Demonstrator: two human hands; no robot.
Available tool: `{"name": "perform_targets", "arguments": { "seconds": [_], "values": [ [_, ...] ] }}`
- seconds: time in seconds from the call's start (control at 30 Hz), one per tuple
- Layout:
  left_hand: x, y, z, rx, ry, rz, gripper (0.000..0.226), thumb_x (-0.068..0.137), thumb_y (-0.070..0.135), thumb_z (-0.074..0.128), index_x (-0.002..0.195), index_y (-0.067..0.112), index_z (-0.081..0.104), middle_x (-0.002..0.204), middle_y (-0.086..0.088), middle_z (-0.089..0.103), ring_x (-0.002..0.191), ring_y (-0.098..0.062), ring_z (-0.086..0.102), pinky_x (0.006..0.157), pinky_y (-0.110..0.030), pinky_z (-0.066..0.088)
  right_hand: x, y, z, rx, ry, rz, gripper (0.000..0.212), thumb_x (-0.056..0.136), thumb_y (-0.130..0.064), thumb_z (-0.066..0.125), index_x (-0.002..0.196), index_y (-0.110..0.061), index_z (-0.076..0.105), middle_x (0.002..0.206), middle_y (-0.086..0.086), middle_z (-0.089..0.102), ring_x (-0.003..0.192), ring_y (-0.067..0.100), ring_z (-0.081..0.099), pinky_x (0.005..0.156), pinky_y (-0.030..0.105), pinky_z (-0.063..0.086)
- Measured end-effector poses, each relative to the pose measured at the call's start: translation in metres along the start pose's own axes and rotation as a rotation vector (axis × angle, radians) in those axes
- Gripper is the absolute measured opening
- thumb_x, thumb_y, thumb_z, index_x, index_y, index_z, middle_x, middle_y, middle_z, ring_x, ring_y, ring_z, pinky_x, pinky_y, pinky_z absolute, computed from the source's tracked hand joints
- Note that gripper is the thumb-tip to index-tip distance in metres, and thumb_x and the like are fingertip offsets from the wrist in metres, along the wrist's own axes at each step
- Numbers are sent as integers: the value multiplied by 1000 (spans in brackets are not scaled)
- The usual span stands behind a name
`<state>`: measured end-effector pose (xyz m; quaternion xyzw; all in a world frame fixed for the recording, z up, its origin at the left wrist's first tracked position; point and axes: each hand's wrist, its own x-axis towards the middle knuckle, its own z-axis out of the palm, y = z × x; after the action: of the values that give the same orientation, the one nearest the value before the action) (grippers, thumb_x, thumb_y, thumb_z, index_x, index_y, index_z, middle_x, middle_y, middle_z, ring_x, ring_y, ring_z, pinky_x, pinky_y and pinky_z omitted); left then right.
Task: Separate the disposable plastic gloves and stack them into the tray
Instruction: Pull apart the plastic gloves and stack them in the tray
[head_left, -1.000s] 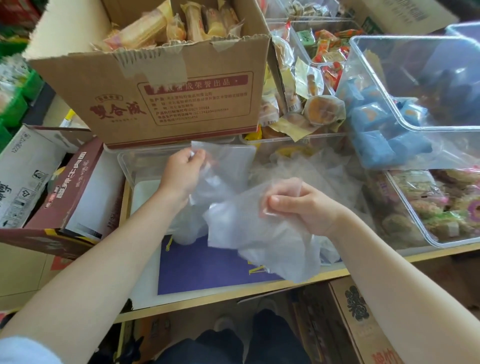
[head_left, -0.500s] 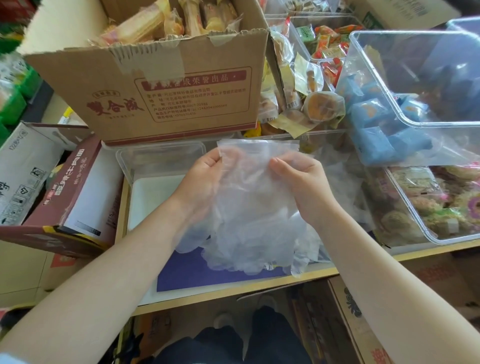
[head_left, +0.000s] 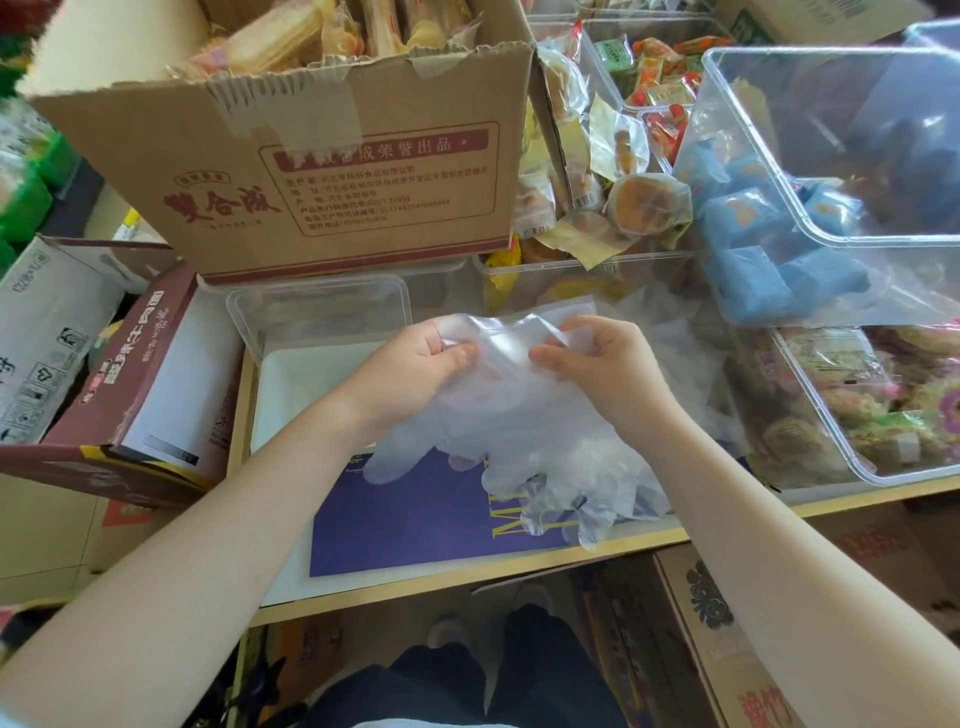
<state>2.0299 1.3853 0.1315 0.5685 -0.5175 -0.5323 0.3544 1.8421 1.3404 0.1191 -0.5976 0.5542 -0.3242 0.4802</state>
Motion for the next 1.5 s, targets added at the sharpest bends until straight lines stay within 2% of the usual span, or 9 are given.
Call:
{"name": "perform_targets", "arguments": {
  "seconds": [0.13,0.27,0.37,0.43,0.77,0.97,1.2,1.4,1.5],
  "values": [
    [5,4,5,-35,4,-32,32,96,0,39,94,21,63,79,0,69,71,-15,62,64,-25,46,1,-2,-4,61,-10,-13,14,75,-13,77,81,-12,64,70,1,57,56,8,52,58,24,42],
    [13,3,2,-64,56,-29,30,97,1,39,107,16,63,95,-4,70,84,-16,66,74,-29,51,6,7,-15,215,30,129,58,80,-19,73,130,-26,44,86,0,60,73,9,61,68,23,51],
    [20,1,3,-131,96,-20,28,98,6,41,100,22,64,90,8,71,86,-6,66,78,-20,51,11,15,-25,293,-183,234,28,82,-21,70,106,-8,65,91,8,70,81,21,65,81,39,52],
    [25,0,8,-166,157,-35,25,100,14,41,91,24,63,86,12,67,83,-1,62,81,-16,45,14,20,-25,308,-215,190,6,86,-13,64,86,-8,66,75,2,68,67,12,63,70,27,51],
    [25,-30,17,-49,4,-222,19,94,9,51,76,5,49,41,4,45,33,-2,40,40,-11,34,43,32,-45,157,-26,43,17,94,-12,54,77,-14,55,63,-1,57,49,7,52,48,22,43],
    [44,-40,23,88,66,-250,10,91,24,59,99,21,63,95,10,67,84,3,62,81,-15,46,48,43,-34,28,-99,-8,23,95,-12,52,74,-19,55,51,-13,56,41,3,45,40,16,35],
    [68,-50,51,215,461,-260,34,96,21,51,62,20,52,59,5,53,63,-20,49,63,-29,35,45,61,-29,36,-188,90,18,85,-15,67,100,-10,58,65,2,58,39,3,44,37,21,35],
    [67,-60,53,310,604,-289,29,95,19,47,68,9,54,62,-1,52,63,-20,47,60,-32,33,40,100,-45,-425,-661,178,33,80,-26,73,106,-8,62,78,6,66,57,11,54,49,22,43],
    [62,-63,51,324,615,-334,29,98,25,44,102,4,64,96,-7,63,91,-21,56,77,-26,37,51,131,-53,-634,-431,121,34,87,-30,64,116,-12,59,106,4,64,84,17,60,69,25,45]
  ]
}}
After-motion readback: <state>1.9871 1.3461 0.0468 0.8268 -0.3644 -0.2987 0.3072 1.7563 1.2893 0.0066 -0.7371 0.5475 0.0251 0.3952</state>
